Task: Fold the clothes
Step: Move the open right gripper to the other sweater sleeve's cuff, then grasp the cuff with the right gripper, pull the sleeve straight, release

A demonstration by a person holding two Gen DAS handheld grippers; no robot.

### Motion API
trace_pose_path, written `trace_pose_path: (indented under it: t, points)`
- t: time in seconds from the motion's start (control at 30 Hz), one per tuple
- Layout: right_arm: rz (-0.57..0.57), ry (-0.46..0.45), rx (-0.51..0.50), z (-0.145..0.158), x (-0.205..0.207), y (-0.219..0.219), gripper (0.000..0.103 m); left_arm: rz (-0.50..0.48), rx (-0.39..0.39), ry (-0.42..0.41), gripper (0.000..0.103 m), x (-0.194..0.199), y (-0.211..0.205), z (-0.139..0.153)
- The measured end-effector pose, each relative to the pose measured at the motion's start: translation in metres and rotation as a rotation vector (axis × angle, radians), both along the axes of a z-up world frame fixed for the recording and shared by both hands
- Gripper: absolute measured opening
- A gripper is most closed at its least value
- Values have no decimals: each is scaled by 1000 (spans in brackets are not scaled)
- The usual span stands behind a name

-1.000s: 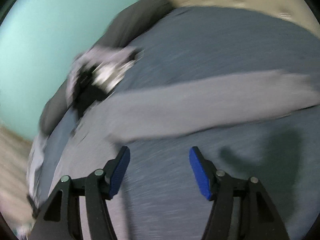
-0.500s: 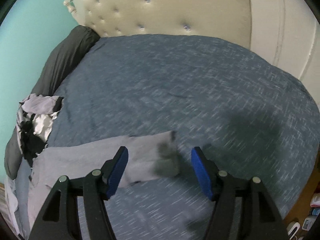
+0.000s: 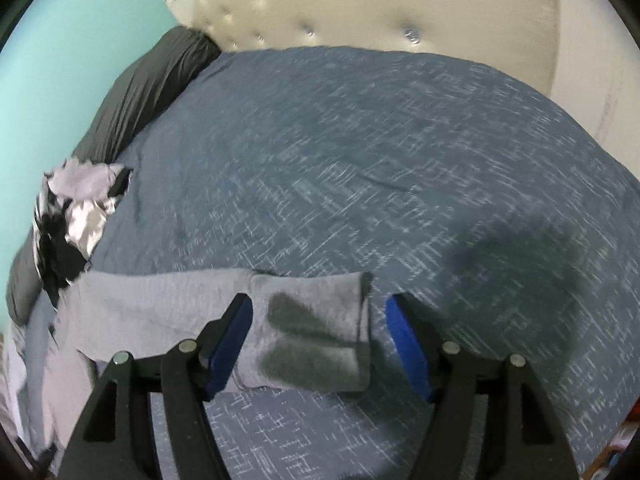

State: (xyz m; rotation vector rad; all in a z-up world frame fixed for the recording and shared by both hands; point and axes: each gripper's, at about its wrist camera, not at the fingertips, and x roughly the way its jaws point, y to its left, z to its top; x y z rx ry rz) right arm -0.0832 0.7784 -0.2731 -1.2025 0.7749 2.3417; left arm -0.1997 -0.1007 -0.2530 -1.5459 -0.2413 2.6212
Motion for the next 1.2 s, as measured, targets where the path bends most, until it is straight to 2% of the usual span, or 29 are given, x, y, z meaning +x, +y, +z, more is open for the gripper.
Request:
trace_pose_path:
  t: [0.03,0.07,0.1,0.13,0.17,0.23,0.27,0.5,0.7,0.8,0.87,1.0,1.2]
  points:
    - [7,-13,16,-2,-3,-2,66,-1,0,0,66,0,0,0]
    - [16,-17,36,-3,-3,-5,52,-1,-1,0,66,-1,1,0]
    - [23,-18,54,-3,-4,-7,45,-2,-1,0,66,-1,1,0]
    - [30,-19,69,-2,-4,-8,34,-3,-3,0,66,-1,2,-1]
    - [32,-24,81,-3,-4,-8,20,-4,-5,-1,66,-1,3,-1]
    - [30,-27,112,-1,-3,-8,8,-4,-6,-2,66,-2,4,-2]
    - [34,-18,130,2,-2,-9,5,-4,-7,-2,66,-2,4,-2]
    - [43,56,248,40,-7,-10,3,-13,-12,-9,66,-3,11,-5]
    - [9,86,343,87,-37,8,3,-23,-17,-10,66,-3,18,-3]
    - [0,75,363,99,-49,20,2,-33,-30,-16,66,-5,23,-4]
    - [1,52,372,96,-61,23,3,-40,-39,-18,66,-6,26,-5]
    - [13,-20,375,72,-77,31,2,-48,-49,-24,66,-9,31,-8]
    - [-19,-48,332,41,-85,50,3,-74,-68,-34,66,-13,40,-12]
